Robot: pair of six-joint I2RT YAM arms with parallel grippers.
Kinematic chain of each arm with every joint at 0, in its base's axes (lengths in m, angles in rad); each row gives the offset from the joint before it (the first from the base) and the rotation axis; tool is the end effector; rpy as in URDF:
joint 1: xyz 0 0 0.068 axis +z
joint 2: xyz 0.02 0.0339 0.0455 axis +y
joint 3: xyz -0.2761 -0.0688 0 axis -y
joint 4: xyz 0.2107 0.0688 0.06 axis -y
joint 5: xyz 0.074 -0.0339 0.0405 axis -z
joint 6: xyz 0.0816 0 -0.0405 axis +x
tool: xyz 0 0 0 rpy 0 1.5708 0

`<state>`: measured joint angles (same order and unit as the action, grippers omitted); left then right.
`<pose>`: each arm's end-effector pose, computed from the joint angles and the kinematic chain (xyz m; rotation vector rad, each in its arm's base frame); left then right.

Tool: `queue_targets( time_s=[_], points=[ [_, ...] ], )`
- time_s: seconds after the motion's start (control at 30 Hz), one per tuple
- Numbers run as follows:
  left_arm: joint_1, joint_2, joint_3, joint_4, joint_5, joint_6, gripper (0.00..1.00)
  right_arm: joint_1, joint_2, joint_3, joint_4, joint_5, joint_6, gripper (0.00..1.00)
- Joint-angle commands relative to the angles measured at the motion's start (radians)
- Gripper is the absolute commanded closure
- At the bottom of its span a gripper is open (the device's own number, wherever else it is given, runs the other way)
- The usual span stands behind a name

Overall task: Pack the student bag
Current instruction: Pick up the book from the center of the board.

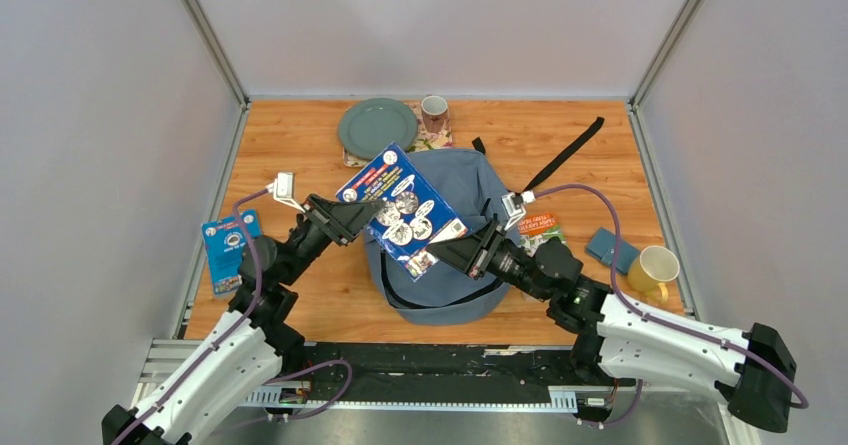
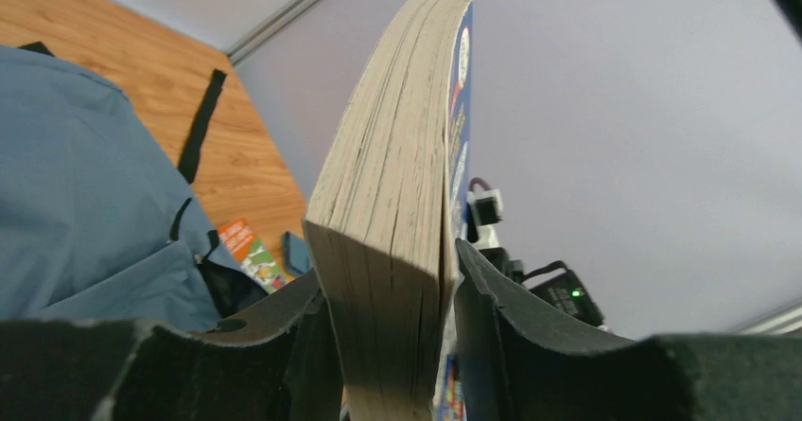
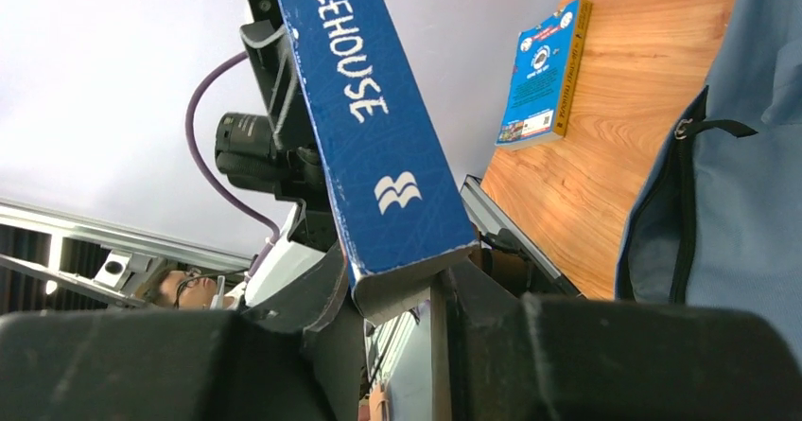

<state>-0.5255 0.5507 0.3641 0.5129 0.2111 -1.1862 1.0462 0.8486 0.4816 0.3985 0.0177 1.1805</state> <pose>0.1199 -0.0893 0.3271 -0.2607 1.4033 -1.5845 0.1070 0.1821 0.3060 0.1392 1.8213 1.6840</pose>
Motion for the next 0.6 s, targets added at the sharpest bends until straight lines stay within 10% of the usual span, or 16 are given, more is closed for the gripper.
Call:
queue_targets(
  time_s=[0.0, 0.27, 0.4, 0.57],
  points=[
    [-0.007, 0.026, 0.119, -0.221, 0.114, 0.129, 0.49, 0.0, -0.098, 0.035, 0.024, 0.031, -0.065, 1.0],
    [-0.007, 0.089, 0.164, -0.182, 0.244, 0.197, 0.57, -0.049, -0.137, 0.094, -0.134, -0.077, -0.13, 1.0],
    [-0.007, 0.118, 0.141, -0.13, 0.281, 0.177, 0.96, -0.084, -0.146, 0.137, -0.219, -0.098, -0.16, 0.98],
    [-0.007, 0.107, 0.018, 0.095, 0.182, 0.015, 1.0, -0.086, -0.183, 0.135, -0.291, 0.019, -0.157, 0.5]
  ],
)
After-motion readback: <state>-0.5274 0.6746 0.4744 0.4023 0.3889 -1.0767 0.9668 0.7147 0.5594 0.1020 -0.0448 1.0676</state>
